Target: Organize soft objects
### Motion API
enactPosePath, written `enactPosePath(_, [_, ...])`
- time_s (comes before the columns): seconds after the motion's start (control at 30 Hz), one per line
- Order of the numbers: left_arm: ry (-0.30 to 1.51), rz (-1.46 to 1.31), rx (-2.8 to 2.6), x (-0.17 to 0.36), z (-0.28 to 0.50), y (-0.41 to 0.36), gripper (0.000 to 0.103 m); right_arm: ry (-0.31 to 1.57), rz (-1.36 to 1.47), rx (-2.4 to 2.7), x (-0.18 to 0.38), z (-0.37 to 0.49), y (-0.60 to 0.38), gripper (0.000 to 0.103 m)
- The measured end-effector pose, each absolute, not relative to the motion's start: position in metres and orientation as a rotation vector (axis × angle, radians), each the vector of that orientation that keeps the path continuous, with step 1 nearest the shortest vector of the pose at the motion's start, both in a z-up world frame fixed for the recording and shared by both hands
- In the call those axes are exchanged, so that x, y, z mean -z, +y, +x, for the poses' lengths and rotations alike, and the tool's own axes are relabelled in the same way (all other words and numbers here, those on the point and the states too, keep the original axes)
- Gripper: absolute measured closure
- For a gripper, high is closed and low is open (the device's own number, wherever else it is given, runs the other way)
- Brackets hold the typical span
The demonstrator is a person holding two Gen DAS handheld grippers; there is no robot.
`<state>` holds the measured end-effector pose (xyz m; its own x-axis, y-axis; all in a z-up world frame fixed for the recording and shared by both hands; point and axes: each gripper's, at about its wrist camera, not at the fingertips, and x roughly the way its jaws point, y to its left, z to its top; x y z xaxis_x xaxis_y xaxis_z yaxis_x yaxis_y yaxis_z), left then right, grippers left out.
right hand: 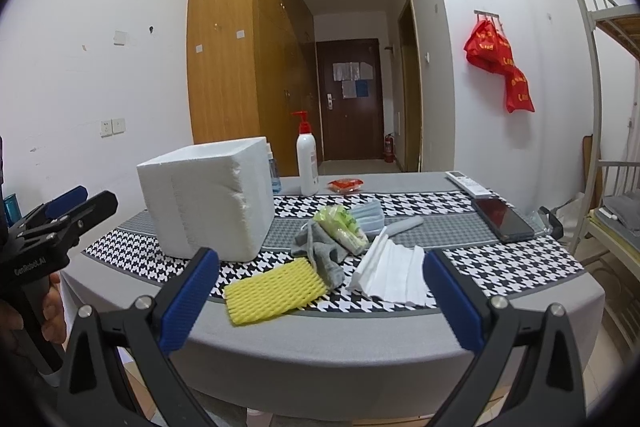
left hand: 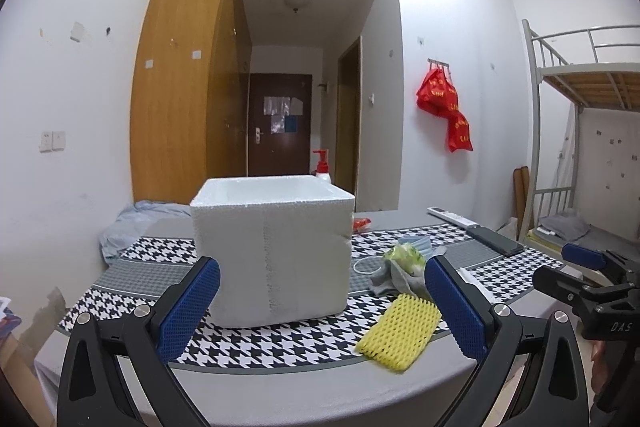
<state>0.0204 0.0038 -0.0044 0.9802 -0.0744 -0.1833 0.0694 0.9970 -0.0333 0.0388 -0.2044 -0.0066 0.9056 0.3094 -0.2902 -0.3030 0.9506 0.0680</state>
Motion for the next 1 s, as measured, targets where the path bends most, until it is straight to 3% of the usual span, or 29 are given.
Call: enactPosePath(1.0, [0.457, 0.029, 0.241, 0.046, 0.095, -0.027, 0.001, 0.468, 0.009, -0.232, 0.043, 0.108, -0.216, 0.0])
